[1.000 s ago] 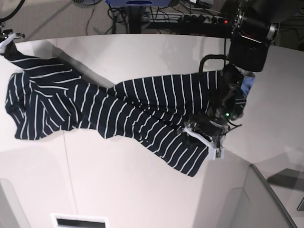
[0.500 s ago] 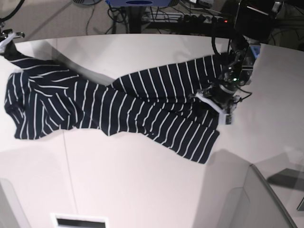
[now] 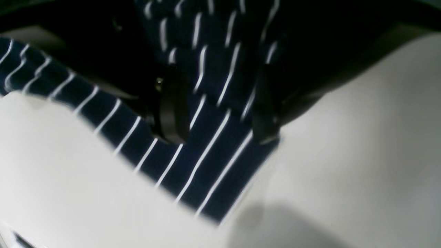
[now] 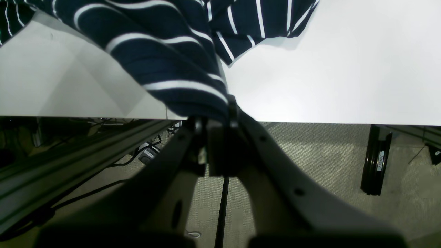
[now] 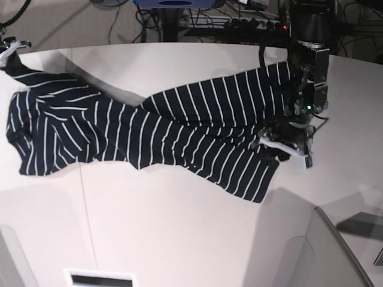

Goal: Layout the t-shirt on the table in an organized manner, then fold the t-shirt properly
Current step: 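Grasp the shirt hem with the left gripper and stretch it flat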

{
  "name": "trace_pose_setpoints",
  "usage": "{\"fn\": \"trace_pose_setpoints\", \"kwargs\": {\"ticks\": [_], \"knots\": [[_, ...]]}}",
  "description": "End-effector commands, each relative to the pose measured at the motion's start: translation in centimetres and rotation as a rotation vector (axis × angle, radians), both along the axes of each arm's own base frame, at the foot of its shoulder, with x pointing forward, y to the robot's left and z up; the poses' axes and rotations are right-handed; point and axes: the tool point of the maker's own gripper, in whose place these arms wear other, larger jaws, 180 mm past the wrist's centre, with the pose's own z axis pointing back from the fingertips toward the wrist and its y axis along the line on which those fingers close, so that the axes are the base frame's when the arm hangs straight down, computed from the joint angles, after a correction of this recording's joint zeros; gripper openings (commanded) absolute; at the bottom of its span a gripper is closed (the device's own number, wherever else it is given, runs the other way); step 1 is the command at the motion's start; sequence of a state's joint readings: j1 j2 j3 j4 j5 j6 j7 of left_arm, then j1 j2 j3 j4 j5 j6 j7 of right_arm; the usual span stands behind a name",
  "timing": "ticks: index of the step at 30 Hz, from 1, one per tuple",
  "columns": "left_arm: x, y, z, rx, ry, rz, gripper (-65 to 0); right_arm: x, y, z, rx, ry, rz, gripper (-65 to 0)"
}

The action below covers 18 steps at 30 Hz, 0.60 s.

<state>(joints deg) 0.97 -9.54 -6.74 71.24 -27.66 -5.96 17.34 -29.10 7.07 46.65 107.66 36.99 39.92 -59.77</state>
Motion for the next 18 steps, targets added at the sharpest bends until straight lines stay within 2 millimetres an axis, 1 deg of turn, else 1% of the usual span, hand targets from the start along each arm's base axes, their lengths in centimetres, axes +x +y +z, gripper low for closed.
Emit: {"fn": "trace_pose_setpoints", "kwargs": {"ticks": [1, 3, 4, 7, 9, 10, 15, 17, 18], "knots": [[1.4, 0.0, 1.5, -0.011, -0.058, 0.011, -36.2, 0.4, -0.6, 0.9, -0.023, -0.028, 0.004, -64.8], [1.3, -0.6, 0.7, -0.034, -0.041, 0.020, -36.2, 0.4, -0.7, 0.9, -0.024, -0.028, 0.002, -64.8], [1.3, -0.6, 0.4, -0.051, -0.037, 0.034, -36.2, 0.3, -0.7, 0.9, -0.025, -0.026, 0.003, -64.8], [0.8, 0.0, -0.6, -0.181, -0.019, 0.122, -36.2, 0.3, -0.7, 0.9, -0.025, -0.025, 0.003, -64.8], [0.7, 0.5, -1.0, -0.233, -0.013, 0.155, -36.2, 0.3, -0.7, 0.9, -0.025, -0.025, 0.003, -64.8], [1.0, 0.7, -0.9, -0.234, -0.014, 0.157, -36.2, 0.3, -0.7, 0.9, -0.025, -0.025, 0.003, -64.8], [0.6, 1.2, -1.8, -0.234, 0.009, 0.174, -36.2, 0.3, -0.7, 0.9, -0.025, -0.025, 0.003, -64.8], [0.7, 1.2, -1.7, -0.235, 0.008, 0.175, -36.2, 0.3, -0.7, 0.9, -0.025, -0.025, 0.003, -64.8], [1.2, 1.0, -1.4, -0.238, -0.001, 0.168, -36.2, 0.3, -0.6, 0.8, -0.025, -0.025, 0.004, -64.8]]}}
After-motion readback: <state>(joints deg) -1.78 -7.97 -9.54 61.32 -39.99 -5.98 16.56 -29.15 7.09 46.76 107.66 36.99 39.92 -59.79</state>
